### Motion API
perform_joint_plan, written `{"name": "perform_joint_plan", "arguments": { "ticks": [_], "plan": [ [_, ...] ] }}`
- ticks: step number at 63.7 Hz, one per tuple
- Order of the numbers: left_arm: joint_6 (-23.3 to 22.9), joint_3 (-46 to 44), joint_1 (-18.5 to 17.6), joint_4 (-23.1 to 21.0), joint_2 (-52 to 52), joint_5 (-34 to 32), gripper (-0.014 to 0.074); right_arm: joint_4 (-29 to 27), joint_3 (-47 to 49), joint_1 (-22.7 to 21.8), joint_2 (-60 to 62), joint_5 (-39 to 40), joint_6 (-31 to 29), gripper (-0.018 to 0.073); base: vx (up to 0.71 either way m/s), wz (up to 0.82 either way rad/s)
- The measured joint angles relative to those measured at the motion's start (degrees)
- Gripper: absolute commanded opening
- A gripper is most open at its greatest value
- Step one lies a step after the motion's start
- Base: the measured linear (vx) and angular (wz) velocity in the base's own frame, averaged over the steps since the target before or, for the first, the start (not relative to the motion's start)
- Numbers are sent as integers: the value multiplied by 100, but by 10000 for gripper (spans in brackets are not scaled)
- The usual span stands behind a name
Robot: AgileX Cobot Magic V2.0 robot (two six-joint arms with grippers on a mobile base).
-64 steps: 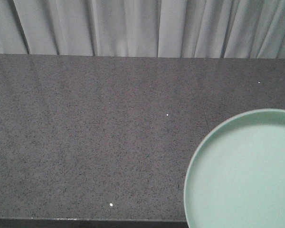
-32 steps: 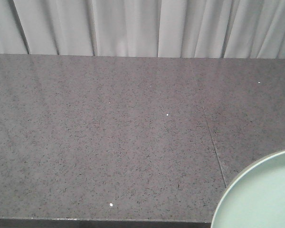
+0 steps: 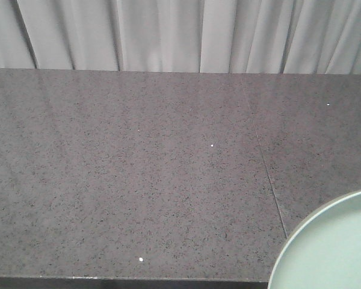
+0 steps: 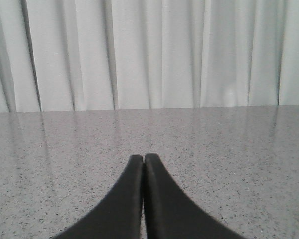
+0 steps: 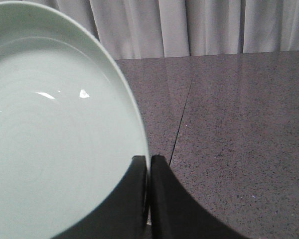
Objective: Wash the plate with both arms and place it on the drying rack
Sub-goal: 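Lift the pale green plate upright with the right gripper, then drive the base to the sink holding the plate in the right gripper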
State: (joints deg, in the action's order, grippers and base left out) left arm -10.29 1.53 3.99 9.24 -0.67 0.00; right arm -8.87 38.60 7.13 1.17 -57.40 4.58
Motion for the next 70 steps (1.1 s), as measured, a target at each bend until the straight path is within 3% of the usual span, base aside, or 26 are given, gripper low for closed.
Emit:
{"name": "perform_joint_plan", "arguments": {
  "ticks": [40, 70],
  "plan": [
    [0, 0, 0, 0, 0, 0, -6, 0, 0, 0, 0, 0, 0, -2, -1, 2],
    [0, 0, 0, 0, 0, 0, -6, 0, 0, 0, 0, 0, 0, -2, -9, 28]
  ]
}}
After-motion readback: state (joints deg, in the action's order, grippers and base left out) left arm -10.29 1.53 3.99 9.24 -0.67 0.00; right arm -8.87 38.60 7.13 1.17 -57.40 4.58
